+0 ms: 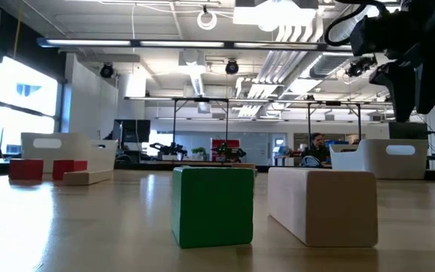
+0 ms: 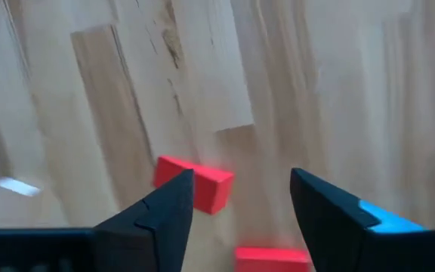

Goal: Sort & place blocks by color
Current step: Put the red block into the white bin

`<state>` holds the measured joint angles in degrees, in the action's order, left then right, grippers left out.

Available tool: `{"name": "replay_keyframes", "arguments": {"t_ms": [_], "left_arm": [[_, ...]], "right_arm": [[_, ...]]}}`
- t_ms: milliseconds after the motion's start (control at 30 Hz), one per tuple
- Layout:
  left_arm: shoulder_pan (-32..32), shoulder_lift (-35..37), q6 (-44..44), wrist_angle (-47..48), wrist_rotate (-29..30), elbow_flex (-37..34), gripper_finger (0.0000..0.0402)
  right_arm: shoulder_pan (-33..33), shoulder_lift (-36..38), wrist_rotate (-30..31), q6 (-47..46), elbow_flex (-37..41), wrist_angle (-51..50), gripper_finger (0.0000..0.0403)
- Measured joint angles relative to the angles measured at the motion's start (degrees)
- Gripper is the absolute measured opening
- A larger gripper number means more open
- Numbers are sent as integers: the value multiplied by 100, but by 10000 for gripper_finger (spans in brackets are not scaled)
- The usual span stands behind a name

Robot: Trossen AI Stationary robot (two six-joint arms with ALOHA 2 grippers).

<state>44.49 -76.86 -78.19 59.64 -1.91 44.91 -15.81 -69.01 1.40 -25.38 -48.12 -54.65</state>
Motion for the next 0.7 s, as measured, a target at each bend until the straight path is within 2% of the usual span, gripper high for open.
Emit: {"name": "replay_keyframes", "arguments": {"t_ms": [133,400,600,700], "left_arm": [[-118,11,428,11,57,99,230],[-313,260,1157,7,840,641,231],[-421,428,2095,-4,2198,1128,229],[-470,489,2671,-6,3186,1315,230]], "right_arm": [[0,0,160,519,0,190,211],[-189,-5,14,1412,2,429,211],[-443,-388,9,2458,2,446,211],[-600,-752,5,2961,2,446,211]]}}
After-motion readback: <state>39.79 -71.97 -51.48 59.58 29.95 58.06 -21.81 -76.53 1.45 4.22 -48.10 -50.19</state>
